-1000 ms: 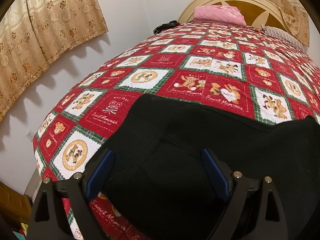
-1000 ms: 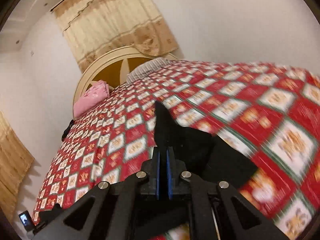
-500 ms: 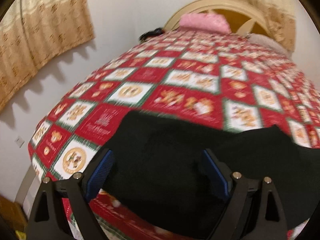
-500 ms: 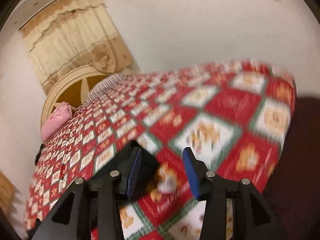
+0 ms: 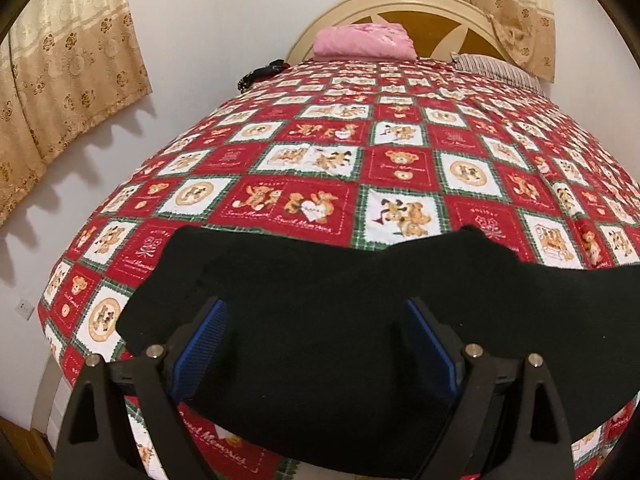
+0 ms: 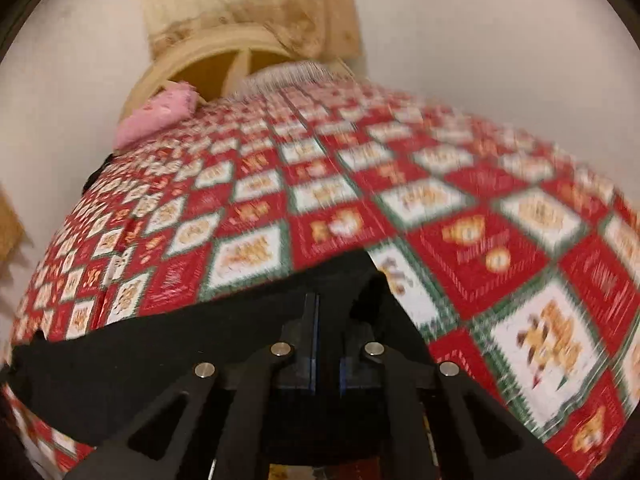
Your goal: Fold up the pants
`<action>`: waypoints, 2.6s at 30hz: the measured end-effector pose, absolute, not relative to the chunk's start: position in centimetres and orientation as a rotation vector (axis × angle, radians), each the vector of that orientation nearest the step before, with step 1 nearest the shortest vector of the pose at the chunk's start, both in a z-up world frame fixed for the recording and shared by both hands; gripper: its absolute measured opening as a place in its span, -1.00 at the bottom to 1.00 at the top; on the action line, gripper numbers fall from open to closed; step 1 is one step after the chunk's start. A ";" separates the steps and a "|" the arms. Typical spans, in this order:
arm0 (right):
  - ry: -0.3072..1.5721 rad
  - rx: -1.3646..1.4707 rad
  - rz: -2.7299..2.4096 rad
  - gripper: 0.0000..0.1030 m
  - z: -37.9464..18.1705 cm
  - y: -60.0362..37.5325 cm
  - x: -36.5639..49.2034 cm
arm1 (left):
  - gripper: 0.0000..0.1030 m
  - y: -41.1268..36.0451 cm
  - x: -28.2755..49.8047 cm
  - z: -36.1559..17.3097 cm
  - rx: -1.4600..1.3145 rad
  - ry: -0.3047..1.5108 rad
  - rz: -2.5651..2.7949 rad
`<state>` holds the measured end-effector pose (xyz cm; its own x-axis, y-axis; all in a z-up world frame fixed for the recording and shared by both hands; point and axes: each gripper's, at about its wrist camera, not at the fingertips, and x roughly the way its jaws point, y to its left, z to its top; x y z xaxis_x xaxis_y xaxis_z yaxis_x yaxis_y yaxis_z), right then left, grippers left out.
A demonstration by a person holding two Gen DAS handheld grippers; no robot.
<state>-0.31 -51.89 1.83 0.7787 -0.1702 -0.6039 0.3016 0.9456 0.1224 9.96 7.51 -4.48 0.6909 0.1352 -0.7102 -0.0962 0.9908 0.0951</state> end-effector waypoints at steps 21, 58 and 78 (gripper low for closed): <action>0.575 0.328 -0.606 -0.34 2.4 -61.6 -4.5 | 0.79 4.3 10.6 -4.0 0.061 0.792 0.099; 0.735 -0.017 0.524 0.18 0.0 -18.6 10.9 | 0.80 22.3 10.4 -0.9 -0.169 0.741 0.197; 0.783 0.225 0.528 0.18 -3.0 -17.6 11.2 | 0.33 20.5 14.4 -7.9 -0.175 0.912 -0.092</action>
<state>11.18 -17.64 -2.96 0.5876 0.5302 -0.6112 -0.3677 0.8479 0.3820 14.44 20.53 -7.91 0.6098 -0.1529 -0.7776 0.0050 0.9819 -0.1891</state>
